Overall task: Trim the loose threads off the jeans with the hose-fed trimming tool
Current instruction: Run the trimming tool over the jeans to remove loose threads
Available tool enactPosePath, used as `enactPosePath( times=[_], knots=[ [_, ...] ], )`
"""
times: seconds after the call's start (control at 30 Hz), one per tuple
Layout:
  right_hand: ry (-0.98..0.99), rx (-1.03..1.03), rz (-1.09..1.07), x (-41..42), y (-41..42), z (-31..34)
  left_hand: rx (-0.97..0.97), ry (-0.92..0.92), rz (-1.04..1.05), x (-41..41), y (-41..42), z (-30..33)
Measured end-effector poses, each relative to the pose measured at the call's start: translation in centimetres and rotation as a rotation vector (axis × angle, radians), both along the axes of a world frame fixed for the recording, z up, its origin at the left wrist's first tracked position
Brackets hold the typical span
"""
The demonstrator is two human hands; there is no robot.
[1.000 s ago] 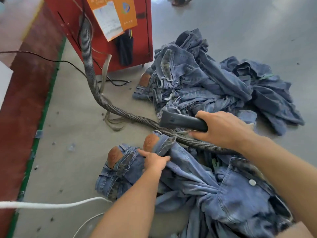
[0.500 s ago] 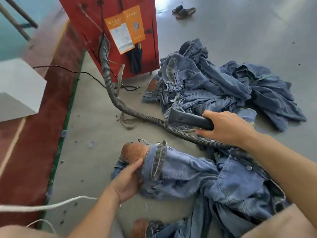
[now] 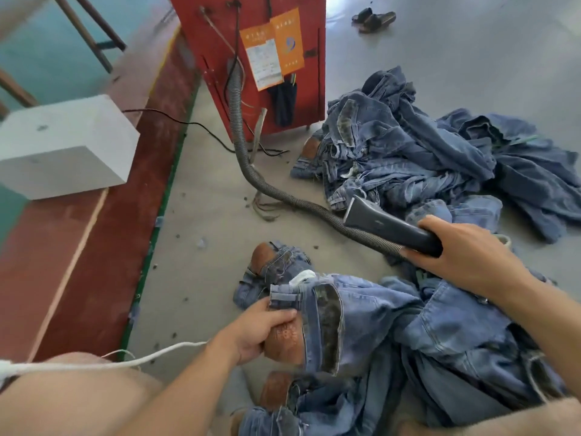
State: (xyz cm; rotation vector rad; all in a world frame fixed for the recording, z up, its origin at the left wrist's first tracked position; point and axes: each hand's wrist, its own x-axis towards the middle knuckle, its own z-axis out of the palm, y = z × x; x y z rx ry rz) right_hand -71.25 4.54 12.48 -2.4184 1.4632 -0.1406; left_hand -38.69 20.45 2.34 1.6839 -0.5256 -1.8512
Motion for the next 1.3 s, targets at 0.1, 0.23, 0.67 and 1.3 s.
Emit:
enactPosePath(
  times=[0.1, 0.23, 0.67, 1.3],
  knots=[
    [-0.011, 0.016, 0.005, -0.4, 0.3, 0.2, -0.206, -0.070, -0.081, 0.3, 0.0, 1.1],
    [-0.008, 0.010, 0.023, -0.6, 0.3, 0.3, -0.227, 0.062, -0.097, 1.0, -0.5, 2.4],
    [0.151, 0.090, 0.242, -0.4, -0.6, -1.2, 0.015, -0.510, 0.248, -0.8, -2.6, -1.3],
    [0.183, 0.089, 0.301, 1.4, -2.0, -3.0, -0.116, -0.006, 0.167, 2.2, -5.3, -3.8]
  ],
)
